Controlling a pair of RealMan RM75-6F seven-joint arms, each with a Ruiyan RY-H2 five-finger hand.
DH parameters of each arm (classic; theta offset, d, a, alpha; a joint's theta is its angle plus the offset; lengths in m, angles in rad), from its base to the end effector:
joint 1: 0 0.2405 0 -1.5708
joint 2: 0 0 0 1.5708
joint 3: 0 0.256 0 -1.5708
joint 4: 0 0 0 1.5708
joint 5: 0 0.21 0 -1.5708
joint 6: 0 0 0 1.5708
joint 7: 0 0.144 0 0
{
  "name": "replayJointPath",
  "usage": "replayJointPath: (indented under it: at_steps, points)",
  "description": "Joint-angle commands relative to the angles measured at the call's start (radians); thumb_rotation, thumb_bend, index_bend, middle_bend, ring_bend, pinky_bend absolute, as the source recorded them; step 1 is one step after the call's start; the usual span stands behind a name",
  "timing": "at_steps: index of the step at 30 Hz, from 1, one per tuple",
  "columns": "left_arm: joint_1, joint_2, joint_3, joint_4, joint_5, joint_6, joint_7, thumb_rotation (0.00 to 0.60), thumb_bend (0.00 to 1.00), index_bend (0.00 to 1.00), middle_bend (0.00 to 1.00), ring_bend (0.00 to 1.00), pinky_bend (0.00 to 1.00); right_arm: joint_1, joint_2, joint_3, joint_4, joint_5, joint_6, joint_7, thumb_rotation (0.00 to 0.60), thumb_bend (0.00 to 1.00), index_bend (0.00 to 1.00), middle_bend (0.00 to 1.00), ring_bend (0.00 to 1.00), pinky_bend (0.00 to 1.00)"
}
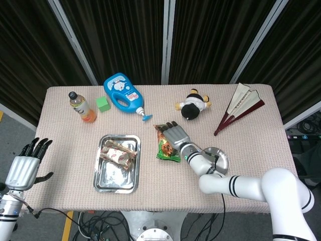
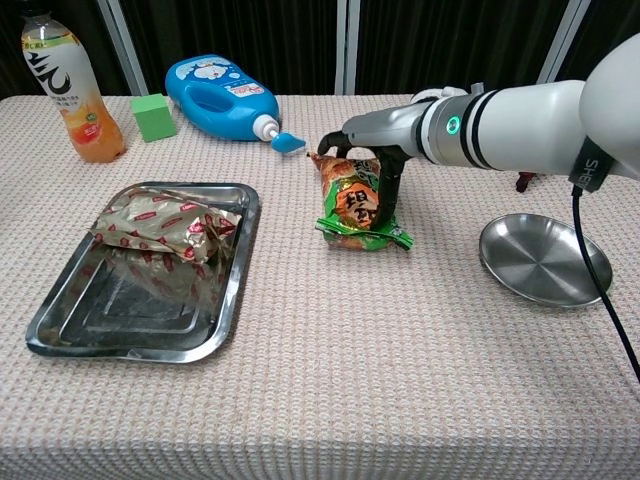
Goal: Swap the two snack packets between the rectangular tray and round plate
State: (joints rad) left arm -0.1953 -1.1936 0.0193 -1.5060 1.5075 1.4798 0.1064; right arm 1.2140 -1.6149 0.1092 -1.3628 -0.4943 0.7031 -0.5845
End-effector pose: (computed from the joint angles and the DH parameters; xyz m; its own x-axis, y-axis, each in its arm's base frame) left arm -0.3092 0.2027 0.1345 0.5262 0.0140 0.8503 0.8454 -0.1163 -0.5213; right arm -0.0645 -0.3912 -0.0664 0.6001 -0.4477 0.6629 -0.7924 -0.4464 0.4158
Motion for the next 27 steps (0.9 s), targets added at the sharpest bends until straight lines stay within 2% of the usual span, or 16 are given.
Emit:
replayJointPath:
  at_steps: [1,8,11,16,20,27]
  points:
    - [0.001,-0.001,-0.003,0.002,-0.001,-0.004,0.000,0.600,0.01,0.10,0.08,0.04,0.19,-0.002,-0.010,-0.005,0.011,-0.004,0.006,0.007,0.600,0.00,0.08,0.29,0.19,0.20]
    - [0.007,-0.002,-0.010,0.006,0.002,-0.010,-0.006,0.600,0.01,0.10,0.08,0.04,0.19,-0.028,-0.018,0.005,0.016,-0.062,0.054,0.045,0.600,0.08,0.28,0.48,0.39,0.44]
    - [0.008,-0.003,-0.015,0.005,0.003,-0.010,-0.007,0.600,0.01,0.10,0.08,0.04,0.19,-0.052,-0.012,0.012,0.002,-0.111,0.087,0.071,0.600,0.11,0.33,0.53,0.45,0.50]
    - [0.013,0.000,-0.022,0.003,0.005,-0.008,-0.004,0.600,0.01,0.10,0.08,0.04,0.19,-0.091,0.035,0.024,-0.059,-0.183,0.127,0.112,0.600,0.12,0.35,0.56,0.47,0.53]
    - [0.017,0.005,-0.025,0.001,0.005,-0.008,-0.004,0.600,0.01,0.10,0.08,0.04,0.19,-0.147,0.133,0.027,-0.177,-0.265,0.187,0.152,0.600,0.12,0.35,0.56,0.47,0.53]
    - [0.019,-0.002,-0.027,0.004,0.013,-0.012,-0.002,0.600,0.01,0.10,0.08,0.04,0.19,-0.282,0.299,-0.034,-0.326,-0.404,0.279,0.222,0.600,0.12,0.35,0.56,0.47,0.53]
